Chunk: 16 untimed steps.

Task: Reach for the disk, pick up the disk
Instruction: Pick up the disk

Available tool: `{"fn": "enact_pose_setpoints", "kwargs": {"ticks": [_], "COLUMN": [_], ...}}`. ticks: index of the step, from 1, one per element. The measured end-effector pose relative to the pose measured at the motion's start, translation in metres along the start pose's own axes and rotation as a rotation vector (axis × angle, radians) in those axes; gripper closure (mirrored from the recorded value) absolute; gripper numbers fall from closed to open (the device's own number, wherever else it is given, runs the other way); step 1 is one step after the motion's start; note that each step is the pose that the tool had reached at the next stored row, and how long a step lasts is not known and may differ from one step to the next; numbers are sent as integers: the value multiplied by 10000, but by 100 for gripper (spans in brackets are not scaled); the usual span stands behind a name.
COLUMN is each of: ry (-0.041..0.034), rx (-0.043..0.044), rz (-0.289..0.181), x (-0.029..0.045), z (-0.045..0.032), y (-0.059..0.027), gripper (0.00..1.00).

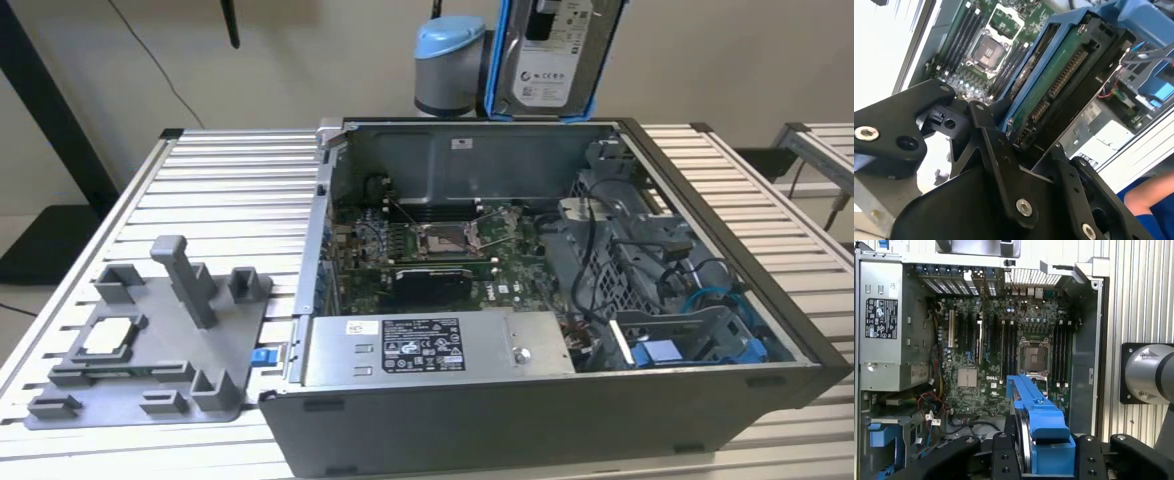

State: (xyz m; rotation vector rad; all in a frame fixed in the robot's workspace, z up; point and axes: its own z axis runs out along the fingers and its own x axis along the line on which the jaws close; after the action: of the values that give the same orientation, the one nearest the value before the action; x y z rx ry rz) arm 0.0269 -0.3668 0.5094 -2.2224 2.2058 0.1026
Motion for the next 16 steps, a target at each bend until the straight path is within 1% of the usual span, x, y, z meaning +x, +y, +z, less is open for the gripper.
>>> {"fn": "enact_pose_setpoints", "kwargs": {"ticks": [10,13,16], "ry": [-1,-1,0], "rx": [-19,-25,-28], "rz": [-9,-10,-13], "x": [3,3,4], "z": [-15,-21,-25], "y": [-395,-526,-632], "gripper": [100,100,100]}}
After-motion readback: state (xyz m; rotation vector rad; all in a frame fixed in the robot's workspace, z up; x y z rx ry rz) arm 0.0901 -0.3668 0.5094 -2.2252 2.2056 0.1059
